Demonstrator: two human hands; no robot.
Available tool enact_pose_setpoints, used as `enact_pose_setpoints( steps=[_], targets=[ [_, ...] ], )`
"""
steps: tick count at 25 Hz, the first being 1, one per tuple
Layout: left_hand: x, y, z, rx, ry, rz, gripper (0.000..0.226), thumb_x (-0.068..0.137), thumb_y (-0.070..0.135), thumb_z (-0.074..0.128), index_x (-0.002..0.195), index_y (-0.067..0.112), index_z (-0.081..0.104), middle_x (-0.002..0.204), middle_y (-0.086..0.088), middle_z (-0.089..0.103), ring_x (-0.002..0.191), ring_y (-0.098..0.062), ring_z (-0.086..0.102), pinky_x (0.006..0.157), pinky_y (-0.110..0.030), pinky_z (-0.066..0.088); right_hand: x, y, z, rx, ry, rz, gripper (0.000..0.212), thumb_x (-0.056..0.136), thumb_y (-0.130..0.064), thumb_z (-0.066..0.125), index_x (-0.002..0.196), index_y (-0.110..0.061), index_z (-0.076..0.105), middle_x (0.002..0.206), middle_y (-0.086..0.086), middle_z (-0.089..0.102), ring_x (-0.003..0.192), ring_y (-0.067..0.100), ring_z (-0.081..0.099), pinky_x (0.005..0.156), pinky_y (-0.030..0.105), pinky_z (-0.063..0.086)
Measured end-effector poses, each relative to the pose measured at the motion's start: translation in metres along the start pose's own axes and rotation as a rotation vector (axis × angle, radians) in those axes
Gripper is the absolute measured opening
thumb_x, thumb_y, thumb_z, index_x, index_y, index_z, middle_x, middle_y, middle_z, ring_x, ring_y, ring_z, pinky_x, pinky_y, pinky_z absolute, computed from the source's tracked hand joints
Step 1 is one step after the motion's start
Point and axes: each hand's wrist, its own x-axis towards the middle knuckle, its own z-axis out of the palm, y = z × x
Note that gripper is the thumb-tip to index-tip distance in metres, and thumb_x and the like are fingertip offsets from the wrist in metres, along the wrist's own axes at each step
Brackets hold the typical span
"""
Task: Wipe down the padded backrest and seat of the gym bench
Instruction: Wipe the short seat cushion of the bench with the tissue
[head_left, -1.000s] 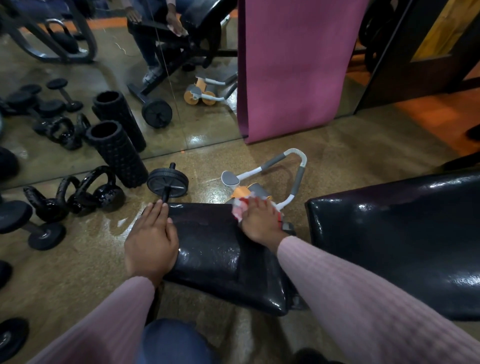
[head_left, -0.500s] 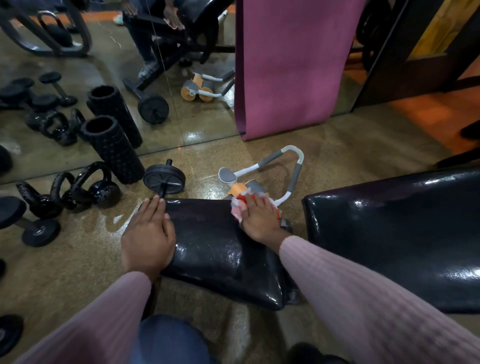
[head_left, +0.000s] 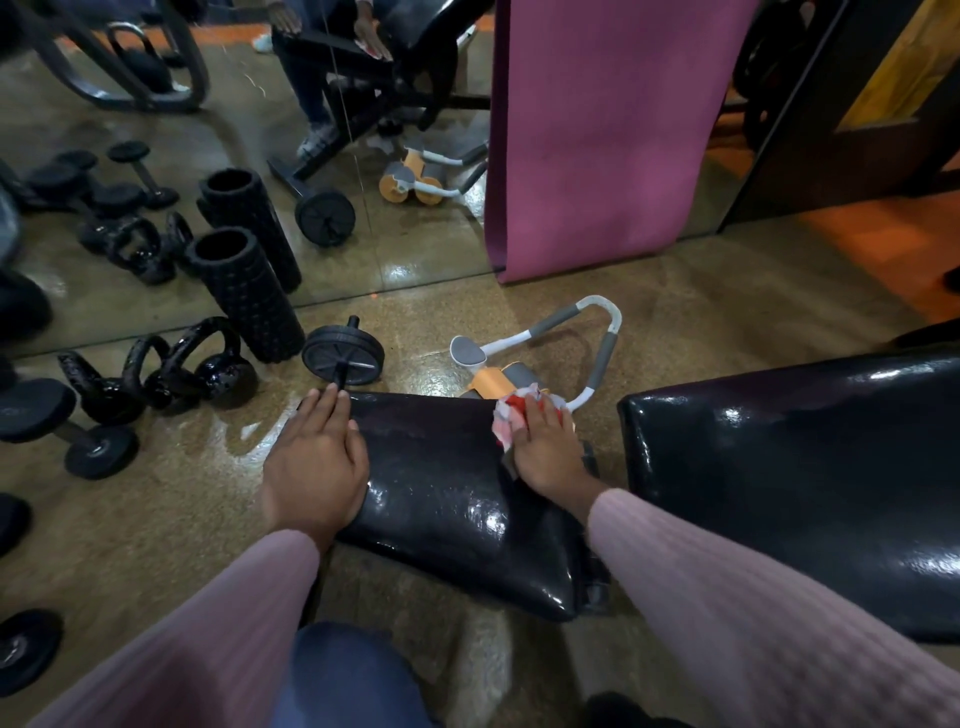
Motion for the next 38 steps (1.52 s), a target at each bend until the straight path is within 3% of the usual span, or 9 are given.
enact_pose_setpoints(
  steps=[2, 7, 10, 12, 15, 21, 27, 33, 38],
  targets=[
    [-0.001, 0.002, 0.0, 0.014, -0.01, 0.004, 0.05, 0.093, 0.027, 0.032, 0.13, 0.003, 0.056, 0.137, -0.011, 0.053, 0.132, -0.024, 0.045, 0.108, -0.034, 0.029, 0.004, -0.025, 0.005, -0.077, -0.043, -0.016, 0.065, 0.099, -0.051, 0.009, 0.156, -0.02, 0.012, 0.163, 0.004, 0.011, 0.15, 0.028, 0.002, 0.121, 0.046, 0.001],
    [-0.001, 0.001, -0.003, -0.001, -0.031, -0.005, 0.053, 0.094, 0.03, 0.028, 0.133, 0.004, 0.053, 0.141, -0.009, 0.05, 0.134, -0.022, 0.041, 0.111, -0.034, 0.028, -0.058, -0.014, 0.008, -0.008, 0.066, -0.374, 0.082, 0.089, -0.065, -0.012, 0.155, -0.025, 0.017, 0.162, -0.003, 0.018, 0.15, 0.02, 0.008, 0.121, 0.037, 0.004],
    [-0.002, 0.002, -0.003, 0.004, -0.033, -0.002, 0.053, 0.094, 0.03, 0.028, 0.133, 0.004, 0.053, 0.141, -0.008, 0.05, 0.134, -0.021, 0.041, 0.111, -0.033, 0.028, -0.044, 0.014, 0.004, 0.075, 0.106, -0.192, 0.065, 0.1, -0.053, 0.009, 0.154, -0.019, 0.024, 0.161, 0.004, 0.02, 0.15, 0.021, 0.011, 0.121, 0.034, 0.003],
    [-0.003, 0.003, -0.003, 0.011, -0.037, 0.0, 0.052, 0.094, 0.03, 0.029, 0.131, 0.004, 0.055, 0.14, -0.008, 0.051, 0.134, -0.021, 0.042, 0.11, -0.033, 0.029, -0.015, 0.015, 0.006, 0.052, 0.164, -0.035, 0.054, 0.104, -0.034, 0.021, 0.15, -0.007, 0.032, 0.158, 0.018, 0.025, 0.147, 0.035, 0.02, 0.12, 0.05, 0.014],
    [0.002, -0.001, -0.004, 0.013, -0.039, -0.004, 0.052, 0.094, 0.029, 0.029, 0.131, 0.004, 0.055, 0.139, -0.008, 0.052, 0.133, -0.021, 0.043, 0.109, -0.033, 0.029, 0.009, -0.017, 0.008, -0.041, 0.066, 0.061, 0.064, 0.097, -0.042, 0.016, 0.154, -0.012, 0.02, 0.161, 0.012, 0.017, 0.148, 0.035, 0.013, 0.12, 0.053, 0.011],
    [0.0, -0.001, -0.002, 0.016, -0.046, 0.001, 0.053, 0.094, 0.03, 0.028, 0.131, 0.004, 0.055, 0.139, -0.008, 0.052, 0.134, -0.021, 0.042, 0.11, -0.033, 0.029, -0.086, -0.004, 0.014, -0.003, 0.074, -0.359, 0.066, 0.096, -0.056, -0.003, 0.156, -0.03, 0.002, 0.162, -0.015, -0.007, 0.149, 0.009, -0.014, 0.122, 0.035, -0.003],
    [0.001, -0.004, -0.002, -0.002, -0.032, -0.007, 0.055, 0.093, 0.031, 0.026, 0.13, 0.003, 0.056, 0.138, -0.009, 0.053, 0.132, -0.022, 0.044, 0.11, -0.035, 0.032, -0.02, -0.001, 0.006, 0.011, 0.079, 0.0, 0.076, 0.093, -0.05, 0.009, 0.144, -0.003, 0.042, 0.151, 0.026, 0.035, 0.14, 0.046, 0.031, 0.113, 0.061, 0.027],
    [0.001, -0.001, 0.0, -0.007, -0.031, -0.007, 0.053, 0.094, 0.03, 0.029, 0.13, 0.003, 0.056, 0.138, -0.01, 0.053, 0.132, -0.023, 0.044, 0.109, -0.036, 0.033, -0.091, -0.023, 0.018, -0.03, 0.059, -0.287, 0.076, 0.088, -0.064, -0.017, 0.154, -0.03, -0.003, 0.162, -0.01, -0.008, 0.149, 0.016, -0.014, 0.121, 0.037, -0.004],
    [0.001, -0.002, -0.001, -0.004, -0.039, -0.001, 0.053, 0.094, 0.031, 0.028, 0.132, 0.004, 0.054, 0.139, -0.008, 0.052, 0.133, -0.022, 0.043, 0.111, -0.035, 0.03, -0.078, 0.018, 0.014, 0.085, 0.092, -0.042, 0.084, 0.086, -0.061, -0.005, 0.156, -0.017, 0.011, 0.164, 0.004, 0.006, 0.151, 0.019, -0.003, 0.122, 0.035, -0.003]
  ],
)
